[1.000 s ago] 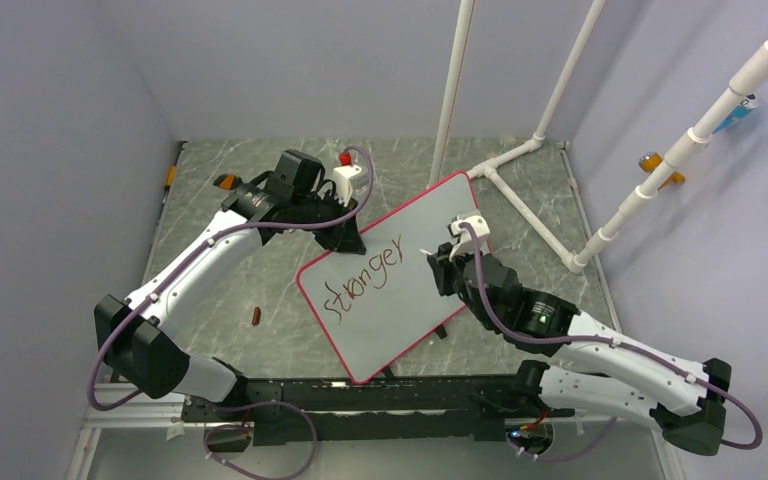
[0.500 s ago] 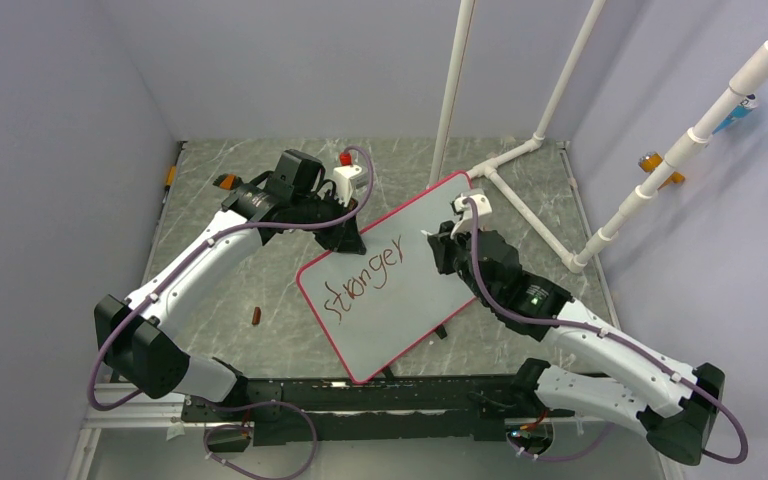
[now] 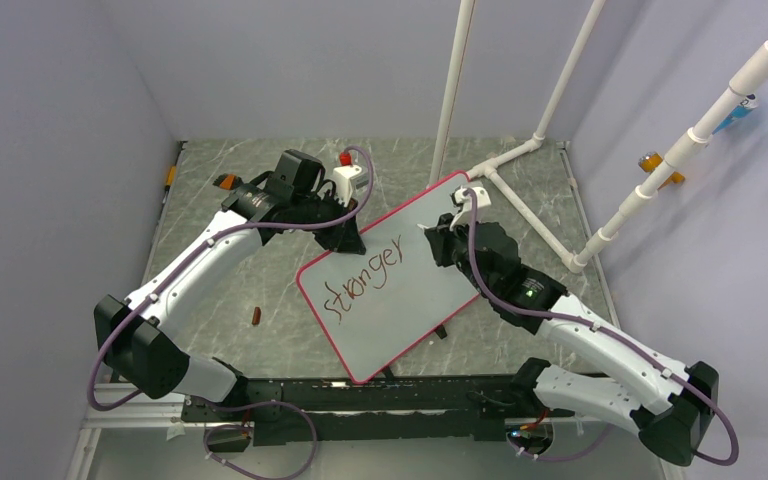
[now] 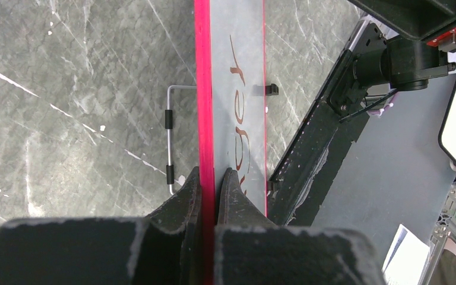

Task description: Write a sentence on the whiteboard

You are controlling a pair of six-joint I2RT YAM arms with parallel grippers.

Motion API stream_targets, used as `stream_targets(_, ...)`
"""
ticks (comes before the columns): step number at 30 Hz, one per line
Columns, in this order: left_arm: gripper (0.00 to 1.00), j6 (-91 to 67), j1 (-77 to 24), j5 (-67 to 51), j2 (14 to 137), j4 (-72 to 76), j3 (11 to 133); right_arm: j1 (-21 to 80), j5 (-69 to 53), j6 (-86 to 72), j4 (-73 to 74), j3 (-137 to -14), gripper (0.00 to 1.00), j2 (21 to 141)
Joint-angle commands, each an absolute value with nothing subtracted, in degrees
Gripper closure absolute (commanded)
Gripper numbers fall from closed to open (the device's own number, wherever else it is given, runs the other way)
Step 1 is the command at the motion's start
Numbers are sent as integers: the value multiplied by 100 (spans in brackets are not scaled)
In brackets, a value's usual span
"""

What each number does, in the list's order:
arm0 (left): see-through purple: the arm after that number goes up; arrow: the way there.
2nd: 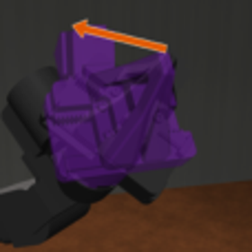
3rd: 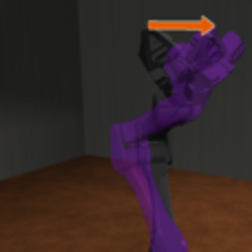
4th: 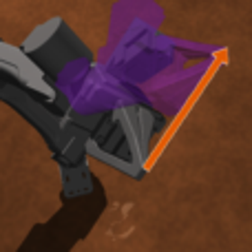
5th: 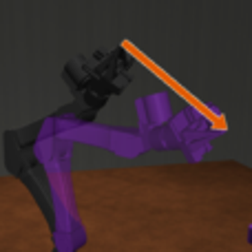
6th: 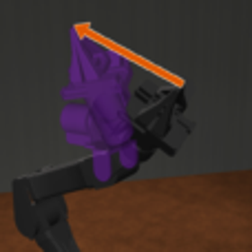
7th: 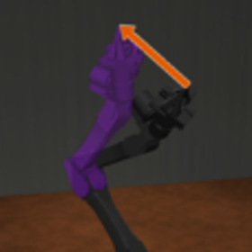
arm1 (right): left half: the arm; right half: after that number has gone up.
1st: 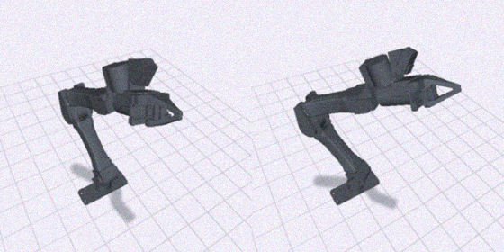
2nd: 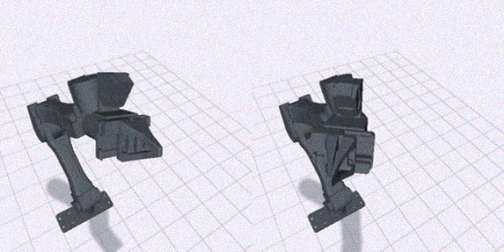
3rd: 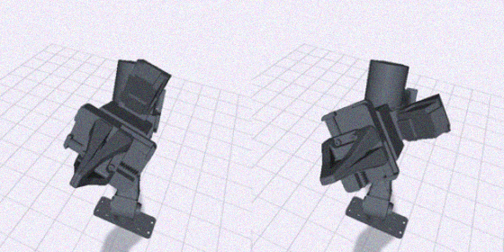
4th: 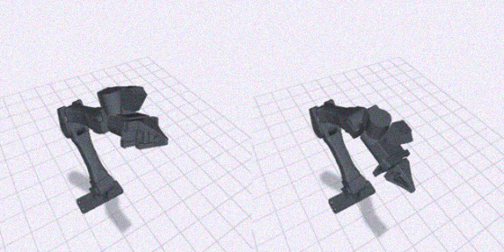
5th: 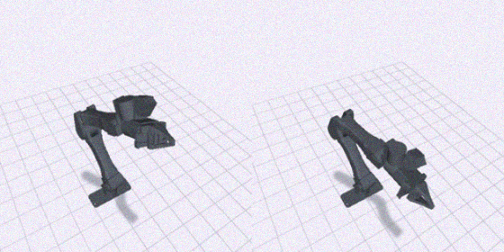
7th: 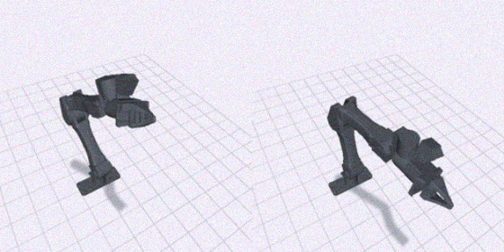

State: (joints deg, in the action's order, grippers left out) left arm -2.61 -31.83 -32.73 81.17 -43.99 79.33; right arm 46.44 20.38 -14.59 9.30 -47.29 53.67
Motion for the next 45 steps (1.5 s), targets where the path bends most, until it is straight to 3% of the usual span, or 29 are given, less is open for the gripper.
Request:
stream_targets(1,100,843,-3185,-2149,7972,-3938,7898,4549,1916,-1512,555,-4769,100,5394)
stream_targets(26,100,839,-3184,-2136,8002,-3957,7915,4329,1836,-1511,826,-4958,100,5046)
stream_targets(45,100,835,-3185,-2162,8014,-3964,7910,4325,1772,-1443,434,-5391,100,5699)
